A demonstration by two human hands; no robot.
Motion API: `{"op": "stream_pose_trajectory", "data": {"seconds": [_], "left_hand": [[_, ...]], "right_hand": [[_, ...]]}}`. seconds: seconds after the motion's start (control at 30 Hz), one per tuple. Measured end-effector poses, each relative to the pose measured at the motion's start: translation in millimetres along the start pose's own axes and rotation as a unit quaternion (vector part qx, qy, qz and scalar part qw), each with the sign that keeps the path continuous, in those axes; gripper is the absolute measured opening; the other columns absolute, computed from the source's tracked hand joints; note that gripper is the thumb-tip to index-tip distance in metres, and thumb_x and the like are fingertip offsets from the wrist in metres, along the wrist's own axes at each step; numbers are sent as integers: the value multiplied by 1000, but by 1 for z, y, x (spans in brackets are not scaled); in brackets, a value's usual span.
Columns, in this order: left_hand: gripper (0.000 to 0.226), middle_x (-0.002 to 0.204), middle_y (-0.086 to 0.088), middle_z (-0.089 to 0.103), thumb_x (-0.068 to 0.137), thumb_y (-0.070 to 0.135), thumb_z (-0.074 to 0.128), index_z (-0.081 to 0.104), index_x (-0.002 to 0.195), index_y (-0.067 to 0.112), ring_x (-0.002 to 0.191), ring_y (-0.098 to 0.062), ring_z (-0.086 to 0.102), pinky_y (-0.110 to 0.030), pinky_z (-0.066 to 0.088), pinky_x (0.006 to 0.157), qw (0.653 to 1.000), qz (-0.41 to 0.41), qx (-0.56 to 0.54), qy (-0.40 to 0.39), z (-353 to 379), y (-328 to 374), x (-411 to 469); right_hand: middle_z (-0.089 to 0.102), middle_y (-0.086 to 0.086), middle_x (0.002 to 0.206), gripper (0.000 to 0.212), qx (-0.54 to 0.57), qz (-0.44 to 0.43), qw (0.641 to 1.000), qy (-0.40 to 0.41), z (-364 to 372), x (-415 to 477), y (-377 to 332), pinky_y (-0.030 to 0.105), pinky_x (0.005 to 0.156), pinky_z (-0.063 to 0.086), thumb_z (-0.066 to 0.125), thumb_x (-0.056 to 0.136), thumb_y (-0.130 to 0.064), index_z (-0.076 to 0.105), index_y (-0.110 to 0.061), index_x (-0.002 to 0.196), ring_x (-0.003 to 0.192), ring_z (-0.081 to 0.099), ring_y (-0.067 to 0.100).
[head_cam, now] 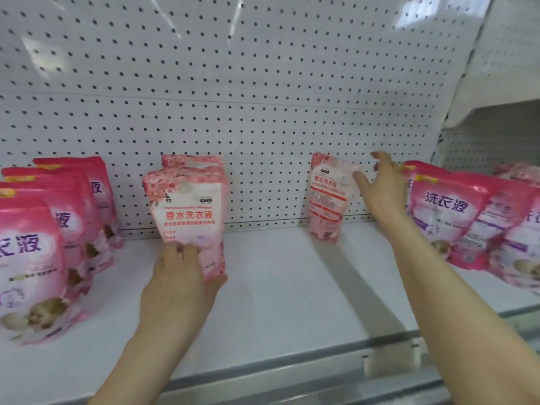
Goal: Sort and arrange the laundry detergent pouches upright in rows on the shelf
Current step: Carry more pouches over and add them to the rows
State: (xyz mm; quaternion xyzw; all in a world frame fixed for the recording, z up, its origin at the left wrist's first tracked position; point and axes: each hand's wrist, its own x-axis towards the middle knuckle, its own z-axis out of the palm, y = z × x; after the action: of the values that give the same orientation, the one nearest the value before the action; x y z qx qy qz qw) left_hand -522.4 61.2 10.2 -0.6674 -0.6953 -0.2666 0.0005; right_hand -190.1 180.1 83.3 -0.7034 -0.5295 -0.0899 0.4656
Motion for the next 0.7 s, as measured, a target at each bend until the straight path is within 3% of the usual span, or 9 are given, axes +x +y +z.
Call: {"op": "stream_pose_trajectory", "data": {"seconds": [0.07, 0.17, 0.3, 0.37, 0.43, 0.53, 0.57, 0.7], "left_hand": [[56, 124, -5, 44, 81, 48, 67, 50, 124, 16, 109, -26, 52, -39, 48, 80, 998, 46, -25, 34, 3, 31, 0], [64, 134, 2, 43, 83, 48, 66, 42, 136, 22, 115, -19, 53, -35, 45, 91, 989, 99, -113, -18, 31, 85, 18], [95, 156, 0, 26, 79, 53, 68, 17, 151, 18, 139, -18, 33, -35, 31, 111, 970, 108, -199, -90, 83, 161, 40], [107, 158, 1, 22, 73, 58, 70, 10, 153, 20, 142, -18, 30, -35, 29, 113, 955, 75, -255, -134, 105, 194, 44], [103, 148, 4, 41, 67, 60, 71, 18, 150, 27, 129, -19, 47, -39, 42, 104, 940, 30, -309, -139, 124, 220, 44], [59, 111, 8, 62, 78, 39, 66, 41, 131, 30, 100, -19, 62, -31, 50, 80, 927, -5, -358, -107, 140, 236, 42], [49, 107, 7, 65, 79, 31, 66, 48, 125, 27, 96, -20, 64, -32, 52, 78, 908, -20, -402, -120, 141, 235, 43], [50, 114, -15, 70, 72, 6, 73, 60, 120, 6, 104, -33, 67, -45, 56, 87, 748, -62, -615, -244, 140, 215, 51]], "right_hand": [[70, 5, 105, 37, 43, 26, 996, -72, 7, 12, 9, 42, 83, 56, 63, 93, -31, 54, -18, 127, 93, 68, 25], [73, 1, 75, 7, 102, 16, 990, -94, 7, 18, 21, 44, 68, 62, 64, 91, -17, 68, -17, 96, 63, 72, 16], [72, -1, 62, 16, 148, -53, 983, -100, -19, 9, 20, 42, 70, 61, 62, 82, -14, 64, -23, 70, 60, 72, 12], [70, 0, 57, 14, 200, -71, 970, -118, -36, -1, 20, 41, 68, 61, 62, 81, -15, 66, -16, 68, 55, 70, 12], [70, 4, 58, 15, 273, -72, 946, -160, -52, -10, 21, 35, 60, 60, 64, 84, -11, 67, -8, 70, 54, 71, 16], [73, 9, 68, 15, 372, -56, 892, -249, -72, -15, 33, 26, 54, 54, 69, 89, -13, 70, -12, 74, 63, 73, 20], [74, 9, 72, 14, 385, -53, 885, -257, -75, -13, 44, 24, 55, 53, 69, 91, -16, 72, -13, 77, 66, 73, 19], [75, 10, 83, 11, 392, -7, 900, -191, -79, -2, 96, 27, 61, 55, 63, 94, -15, 73, -11, 90, 72, 72, 16]]}}
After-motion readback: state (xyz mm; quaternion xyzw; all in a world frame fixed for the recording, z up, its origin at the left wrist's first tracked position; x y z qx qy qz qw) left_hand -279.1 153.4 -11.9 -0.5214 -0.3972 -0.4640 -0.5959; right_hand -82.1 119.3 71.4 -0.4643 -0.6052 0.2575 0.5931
